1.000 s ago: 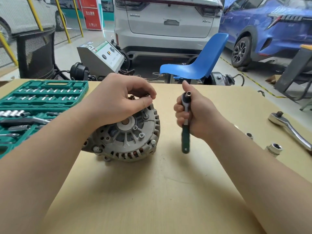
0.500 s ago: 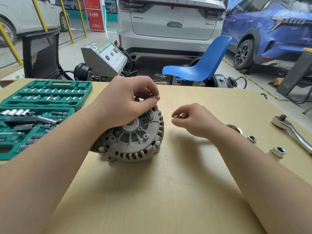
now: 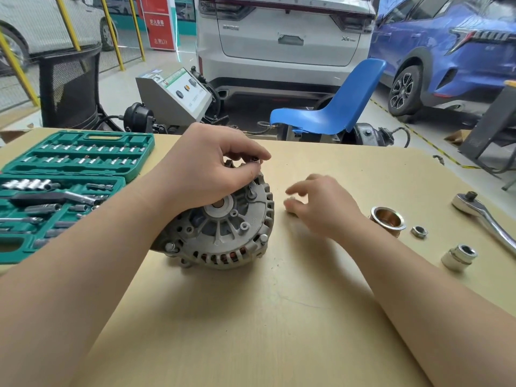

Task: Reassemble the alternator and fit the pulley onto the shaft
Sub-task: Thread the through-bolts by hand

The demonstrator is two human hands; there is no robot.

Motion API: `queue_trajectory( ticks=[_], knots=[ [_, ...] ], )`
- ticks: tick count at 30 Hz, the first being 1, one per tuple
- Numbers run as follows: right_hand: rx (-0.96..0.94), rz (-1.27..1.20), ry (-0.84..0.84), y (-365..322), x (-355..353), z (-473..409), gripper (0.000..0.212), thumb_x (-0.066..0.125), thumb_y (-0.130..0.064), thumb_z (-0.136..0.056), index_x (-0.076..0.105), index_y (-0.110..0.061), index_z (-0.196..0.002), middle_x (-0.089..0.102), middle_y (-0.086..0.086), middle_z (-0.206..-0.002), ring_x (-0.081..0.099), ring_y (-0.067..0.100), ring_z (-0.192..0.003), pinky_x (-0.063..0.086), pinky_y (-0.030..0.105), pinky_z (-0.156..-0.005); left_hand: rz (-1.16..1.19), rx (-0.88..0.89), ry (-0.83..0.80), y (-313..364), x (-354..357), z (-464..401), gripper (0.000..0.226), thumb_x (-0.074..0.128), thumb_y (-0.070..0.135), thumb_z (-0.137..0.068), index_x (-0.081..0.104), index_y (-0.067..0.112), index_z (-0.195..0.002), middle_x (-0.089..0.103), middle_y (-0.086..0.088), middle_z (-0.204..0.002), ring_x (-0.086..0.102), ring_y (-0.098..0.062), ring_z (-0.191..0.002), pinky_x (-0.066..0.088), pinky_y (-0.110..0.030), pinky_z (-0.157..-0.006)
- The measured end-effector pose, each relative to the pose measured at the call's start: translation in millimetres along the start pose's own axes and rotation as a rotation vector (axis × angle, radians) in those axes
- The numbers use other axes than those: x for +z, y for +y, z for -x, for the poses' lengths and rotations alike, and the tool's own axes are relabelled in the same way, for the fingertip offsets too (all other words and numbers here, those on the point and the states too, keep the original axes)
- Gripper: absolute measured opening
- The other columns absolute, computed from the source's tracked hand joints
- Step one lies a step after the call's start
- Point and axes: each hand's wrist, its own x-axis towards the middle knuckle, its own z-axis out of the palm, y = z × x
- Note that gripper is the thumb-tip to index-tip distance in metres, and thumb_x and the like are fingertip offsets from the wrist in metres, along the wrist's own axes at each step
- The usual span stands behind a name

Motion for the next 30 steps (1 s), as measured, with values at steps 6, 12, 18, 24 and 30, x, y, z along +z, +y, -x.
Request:
queue_trajectory(
  ticks=[6, 12, 18, 24, 30],
  knots=[
    [-0.304, -0.397, 0.172, -76.2, -87.5, -3.0, 0.012, 0.067, -0.035, -0.093, 0.076, -0.035, -0.086, 0.073, -0.019, -0.077, 0.067, 0.002, -0.075, 0.054, 0.026, -0.069, 0.038, -0.114, 0.041, 2.9, -1.2, 0.8, 0.038, 0.088, 0.027, -0.086, 0.063, 0.032, -0.114, 0.079, 0.025, -0.086, 0.063, 0.023, -0.084, 0.041, -0.002, -0.07],
    [-0.33, -0.034, -0.063, -106.0, -103.2, 1.5, 0.013, 0.069, -0.03, -0.093, 0.075, -0.041, -0.089, 0.068, -0.016, -0.092, 0.066, 0.012, -0.084, 0.059, 0.039, -0.076, -0.072, -0.126, -0.012, 4.4, -4.9, -0.8, 0.044, 0.087, 0.033, -0.086, 0.059, 0.037, -0.119, 0.071, 0.035, -0.075, 0.052, 0.036, -0.088, 0.035, 0.007, -0.075],
    [-0.371, -0.218, 0.004, -80.6, -84.2, -1.6, 0.022, 0.07, -0.018, -0.097, 0.08, -0.036, -0.105, 0.074, -0.017, -0.098, 0.069, 0.007, -0.093, 0.057, 0.033, -0.087, -0.077, -0.044, -0.041, -1.0, -11.9, -1.8, 0.037, 0.088, 0.036, -0.084, 0.067, 0.04, -0.115, 0.079, 0.017, -0.096, 0.066, -0.003, -0.062, 0.049, -0.013, -0.063],
    [-0.391, -0.628, 0.051, -63.2, -46.4, -0.2, 0.013, 0.078, -0.012, -0.093, 0.073, -0.016, -0.104, 0.075, -0.007, -0.098, 0.072, 0.009, -0.096, 0.061, 0.038, -0.088, 0.026, 0.1, 0.011, -18.4, -12.5, 1.7, 0.024, 0.078, 0.02, -0.089, 0.065, 0.015, -0.109, 0.073, 0.002, -0.097, 0.072, -0.02, -0.094, 0.059, -0.045, -0.087],
    [-0.4, -0.829, 0.091, -56.4, -32.3, -2.3, 0.014, 0.079, -0.005, -0.092, 0.076, -0.005, -0.106, 0.077, 0.007, -0.096, 0.074, 0.025, -0.094, 0.063, 0.049, -0.085, -0.027, 0.234, 0.075, -24.1, -5.1, -0.9, 0.014, 0.082, 0.02, -0.094, 0.081, 0.009, -0.102, 0.074, 0.001, -0.092, 0.071, -0.017, -0.086, 0.055, -0.03, -0.08]
  ],
)
